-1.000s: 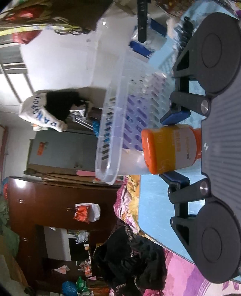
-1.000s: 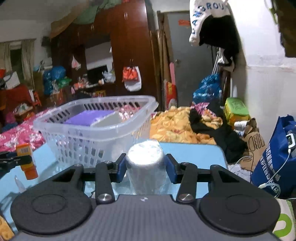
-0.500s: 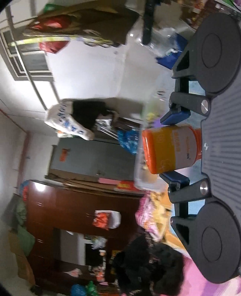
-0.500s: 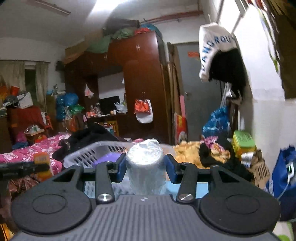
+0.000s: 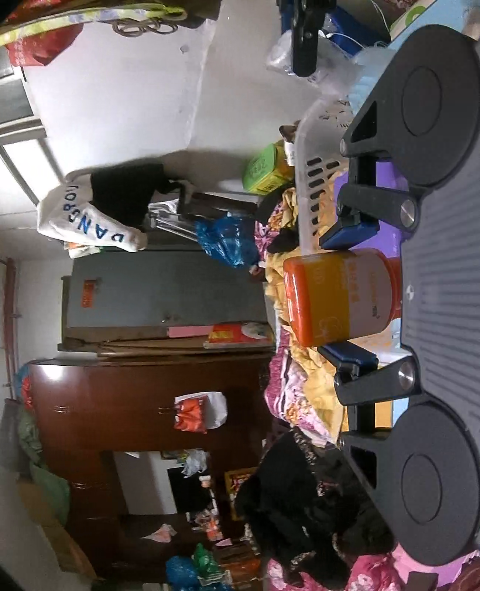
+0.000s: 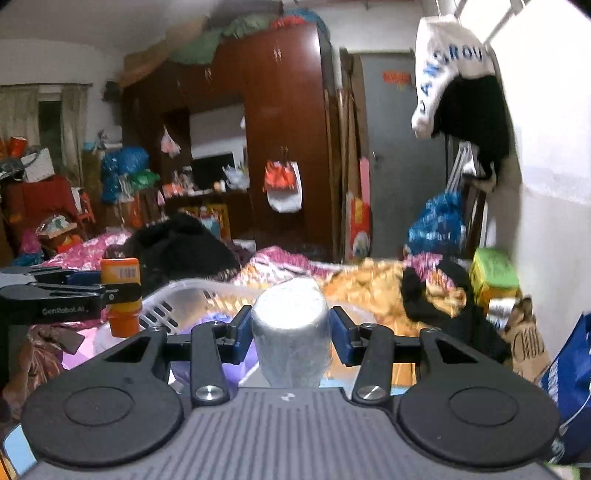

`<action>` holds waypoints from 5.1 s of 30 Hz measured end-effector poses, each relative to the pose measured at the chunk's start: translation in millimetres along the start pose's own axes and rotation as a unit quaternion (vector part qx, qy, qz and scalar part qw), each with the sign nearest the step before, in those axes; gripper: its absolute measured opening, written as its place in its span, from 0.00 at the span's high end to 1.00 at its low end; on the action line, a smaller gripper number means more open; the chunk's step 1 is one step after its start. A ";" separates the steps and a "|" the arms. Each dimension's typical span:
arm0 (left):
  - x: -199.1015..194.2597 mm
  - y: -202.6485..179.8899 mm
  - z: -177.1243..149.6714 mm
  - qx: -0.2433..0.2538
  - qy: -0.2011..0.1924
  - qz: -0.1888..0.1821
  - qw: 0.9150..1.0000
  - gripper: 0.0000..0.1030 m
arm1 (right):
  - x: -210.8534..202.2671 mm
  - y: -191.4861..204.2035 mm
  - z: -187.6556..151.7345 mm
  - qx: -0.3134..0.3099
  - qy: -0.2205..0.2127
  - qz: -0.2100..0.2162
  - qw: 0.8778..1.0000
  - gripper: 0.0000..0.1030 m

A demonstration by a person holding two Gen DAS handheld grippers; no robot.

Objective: Organize objects
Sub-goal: 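Carry the orange bottle and white cup into the basket and open both grippers, then grasp the clear plastic bag with the right gripper, then lift the clear plastic bag into the white basket and open the right gripper, then move both grippers to the plush toy with the black item on the table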

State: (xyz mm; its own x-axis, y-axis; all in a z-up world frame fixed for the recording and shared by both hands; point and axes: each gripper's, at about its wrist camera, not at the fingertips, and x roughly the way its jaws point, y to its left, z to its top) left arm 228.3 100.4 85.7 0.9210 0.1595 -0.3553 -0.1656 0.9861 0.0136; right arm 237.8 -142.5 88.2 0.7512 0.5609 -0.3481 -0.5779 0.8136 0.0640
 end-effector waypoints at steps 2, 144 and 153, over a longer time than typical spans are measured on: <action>8.2 5.0 -0.9 -0.004 0.011 0.009 1.000 0.45 | 7.6 -2.0 -5.5 0.007 0.015 0.001 1.000 0.53; -116.6 -60.9 -153.9 0.021 -0.069 -0.149 0.986 0.21 | -98.0 -31.0 -119.2 -0.071 -0.019 -0.056 0.996 0.00; -100.4 -119.5 -188.4 0.044 -0.004 -0.213 0.976 0.21 | -101.4 -25.7 -158.0 -0.065 -0.001 -0.011 0.998 0.01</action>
State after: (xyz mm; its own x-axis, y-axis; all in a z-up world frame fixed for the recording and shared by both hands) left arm 89.3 -42.1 -56.3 0.9026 -0.2649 -0.3392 0.2626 0.9634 -0.0535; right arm 126.2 -244.5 -25.9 0.7648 0.5436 -0.3460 -0.5978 0.7989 -0.0663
